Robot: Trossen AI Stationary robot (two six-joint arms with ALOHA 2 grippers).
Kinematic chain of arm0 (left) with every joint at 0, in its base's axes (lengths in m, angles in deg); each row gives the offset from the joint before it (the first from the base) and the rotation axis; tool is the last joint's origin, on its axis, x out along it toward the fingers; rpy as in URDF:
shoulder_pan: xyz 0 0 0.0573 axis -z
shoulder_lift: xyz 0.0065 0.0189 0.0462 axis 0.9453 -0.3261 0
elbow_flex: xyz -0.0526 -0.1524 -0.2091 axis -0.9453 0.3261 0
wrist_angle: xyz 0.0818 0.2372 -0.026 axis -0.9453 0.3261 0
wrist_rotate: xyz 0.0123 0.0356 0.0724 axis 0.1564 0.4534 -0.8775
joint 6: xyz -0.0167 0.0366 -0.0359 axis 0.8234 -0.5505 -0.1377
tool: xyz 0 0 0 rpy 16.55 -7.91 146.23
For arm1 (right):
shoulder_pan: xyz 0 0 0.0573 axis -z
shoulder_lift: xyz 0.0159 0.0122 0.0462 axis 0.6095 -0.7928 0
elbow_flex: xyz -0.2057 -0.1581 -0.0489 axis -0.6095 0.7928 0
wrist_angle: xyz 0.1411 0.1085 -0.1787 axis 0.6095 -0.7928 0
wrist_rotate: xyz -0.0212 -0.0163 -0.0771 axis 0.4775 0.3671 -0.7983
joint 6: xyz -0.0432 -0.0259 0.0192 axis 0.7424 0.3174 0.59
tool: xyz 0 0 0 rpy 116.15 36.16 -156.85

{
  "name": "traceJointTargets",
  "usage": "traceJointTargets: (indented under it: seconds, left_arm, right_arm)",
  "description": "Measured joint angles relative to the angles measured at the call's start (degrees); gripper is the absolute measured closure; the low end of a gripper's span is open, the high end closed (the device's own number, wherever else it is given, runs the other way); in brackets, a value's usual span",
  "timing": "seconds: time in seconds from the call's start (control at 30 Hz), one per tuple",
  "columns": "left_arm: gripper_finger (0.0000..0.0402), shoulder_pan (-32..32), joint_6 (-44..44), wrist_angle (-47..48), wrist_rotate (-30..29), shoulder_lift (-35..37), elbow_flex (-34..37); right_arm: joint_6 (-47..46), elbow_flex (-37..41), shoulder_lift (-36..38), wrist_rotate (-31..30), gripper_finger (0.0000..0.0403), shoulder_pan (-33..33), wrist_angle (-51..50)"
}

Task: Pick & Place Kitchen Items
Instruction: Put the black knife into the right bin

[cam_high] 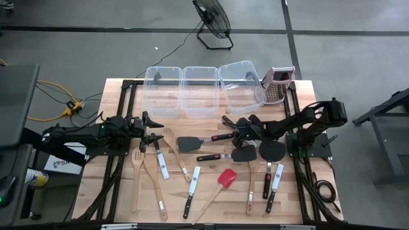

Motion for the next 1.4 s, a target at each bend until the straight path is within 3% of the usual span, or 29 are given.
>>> traceJointTargets:
  seconds: [0.3,0.7,0.97,1.4]
  left_arm:
    - [0.0162,0.0,0.01,0.0,0.02,0.0,0.0]
    - [0.0162,0.0,-0.01,0.0,0.0,-0.02,0.0]
    - [0.0162,0.0,0.0,0.0,0.0,0.0,0.0]
    - [0.0162,0.0,0.0,0.0,0.01,0.0,0.0]
  right_arm:
    - [-3.98,0.0,0.0,1.94,0.0322,-0.8,-2.21]
    - [-4.31,0.15,1.47,5.05,0.0324,-2.93,-3.1]
    - [-3.99,0.5,7.34,8.68,0.0324,-3.13,-5.31]
    - [0.84,0.39,13.05,6.75,0.0324,-3.06,-4.49]
